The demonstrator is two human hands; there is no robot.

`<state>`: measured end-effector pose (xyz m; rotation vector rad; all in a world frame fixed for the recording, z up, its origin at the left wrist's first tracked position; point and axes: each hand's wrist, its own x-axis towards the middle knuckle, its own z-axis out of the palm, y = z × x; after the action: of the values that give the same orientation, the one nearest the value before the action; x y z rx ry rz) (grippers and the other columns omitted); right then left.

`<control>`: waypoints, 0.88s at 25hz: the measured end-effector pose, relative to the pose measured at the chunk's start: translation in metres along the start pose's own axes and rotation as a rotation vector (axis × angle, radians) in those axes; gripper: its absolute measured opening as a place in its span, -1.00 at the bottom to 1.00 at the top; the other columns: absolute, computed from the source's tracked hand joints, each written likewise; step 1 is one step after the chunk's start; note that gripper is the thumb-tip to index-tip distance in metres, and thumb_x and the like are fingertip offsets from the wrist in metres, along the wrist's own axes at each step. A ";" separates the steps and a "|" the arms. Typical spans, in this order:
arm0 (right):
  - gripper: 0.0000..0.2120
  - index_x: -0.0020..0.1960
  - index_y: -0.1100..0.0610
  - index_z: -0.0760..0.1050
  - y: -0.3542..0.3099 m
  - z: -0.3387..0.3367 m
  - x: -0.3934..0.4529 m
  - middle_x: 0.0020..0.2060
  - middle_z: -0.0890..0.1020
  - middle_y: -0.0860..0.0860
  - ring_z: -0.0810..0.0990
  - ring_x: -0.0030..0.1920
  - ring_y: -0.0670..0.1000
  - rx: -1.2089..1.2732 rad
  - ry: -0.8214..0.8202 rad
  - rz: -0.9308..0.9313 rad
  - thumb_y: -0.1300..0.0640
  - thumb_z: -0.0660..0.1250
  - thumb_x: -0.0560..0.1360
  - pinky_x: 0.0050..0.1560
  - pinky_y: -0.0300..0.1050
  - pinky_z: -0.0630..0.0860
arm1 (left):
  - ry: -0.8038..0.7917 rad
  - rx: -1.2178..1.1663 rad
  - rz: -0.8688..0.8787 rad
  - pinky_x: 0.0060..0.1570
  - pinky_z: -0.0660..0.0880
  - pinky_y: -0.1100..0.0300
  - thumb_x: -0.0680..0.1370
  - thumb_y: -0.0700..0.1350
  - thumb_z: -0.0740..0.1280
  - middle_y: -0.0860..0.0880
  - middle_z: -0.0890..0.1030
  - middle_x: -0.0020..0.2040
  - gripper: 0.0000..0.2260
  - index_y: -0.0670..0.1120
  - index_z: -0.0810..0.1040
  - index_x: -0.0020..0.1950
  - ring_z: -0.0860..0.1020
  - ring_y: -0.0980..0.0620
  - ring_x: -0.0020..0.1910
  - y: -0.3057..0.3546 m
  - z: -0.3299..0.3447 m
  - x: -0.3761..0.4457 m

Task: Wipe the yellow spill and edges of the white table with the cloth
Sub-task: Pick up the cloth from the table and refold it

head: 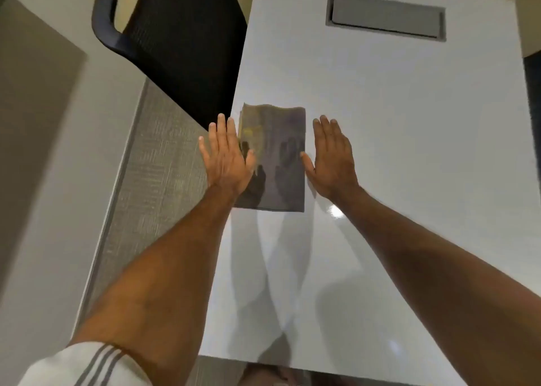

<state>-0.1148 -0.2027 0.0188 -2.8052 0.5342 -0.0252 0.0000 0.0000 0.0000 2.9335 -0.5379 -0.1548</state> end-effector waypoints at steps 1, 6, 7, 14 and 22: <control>-0.31 0.71 0.16 0.05 -0.003 0.014 0.002 0.71 0.12 0.13 0.06 0.72 0.19 0.039 -0.036 0.015 -0.15 0.14 0.71 0.68 0.14 0.10 | -0.059 -0.011 -0.050 0.64 -0.03 -0.27 0.68 0.22 0.14 -0.14 -0.04 0.74 -0.25 -0.12 -0.05 0.72 -0.01 -0.19 0.72 -0.003 0.012 0.001; -0.33 0.65 0.14 0.18 -0.010 0.065 0.021 0.56 0.40 0.14 0.38 0.53 0.22 0.232 -0.165 0.274 -0.06 0.32 0.65 0.52 0.17 0.37 | -0.171 -0.132 -0.216 0.62 -0.01 -0.29 0.66 0.22 0.23 -0.17 0.09 0.71 -0.33 -0.12 0.18 0.65 0.06 -0.22 0.70 -0.003 0.067 0.005; -0.35 0.63 0.14 0.21 -0.009 0.069 0.029 0.51 0.45 0.15 0.42 0.50 0.23 0.276 -0.186 0.362 -0.06 0.34 0.65 0.50 0.19 0.43 | -0.154 -0.124 -0.231 0.61 0.01 -0.28 0.65 0.22 0.24 -0.18 0.13 0.70 -0.35 -0.12 0.24 0.62 0.09 -0.21 0.69 0.000 0.073 0.008; -0.61 0.44 0.15 0.47 -0.012 0.081 0.055 0.30 0.63 0.14 0.65 0.25 0.17 0.576 -0.187 0.557 0.08 0.40 0.65 0.30 0.07 0.61 | -0.040 -0.164 -0.305 0.31 0.32 -0.08 0.62 0.14 0.37 -0.11 0.52 0.33 -0.59 -0.08 0.51 0.35 0.44 -0.14 0.35 0.013 0.086 0.018; -0.67 0.48 0.02 0.43 -0.014 0.055 0.028 0.38 0.55 0.09 0.59 0.28 0.14 0.537 -0.175 0.319 0.08 0.17 0.73 0.20 -0.06 0.51 | -0.039 -0.398 -0.316 0.18 0.45 0.01 0.66 -0.03 0.35 -0.07 0.61 0.12 -0.77 -0.09 0.47 0.25 0.57 -0.08 0.08 0.028 0.072 0.014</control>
<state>-0.0800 -0.1857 -0.0310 -2.1560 0.7896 0.1224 -0.0061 -0.0408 -0.0666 2.6043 -0.0330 -0.3151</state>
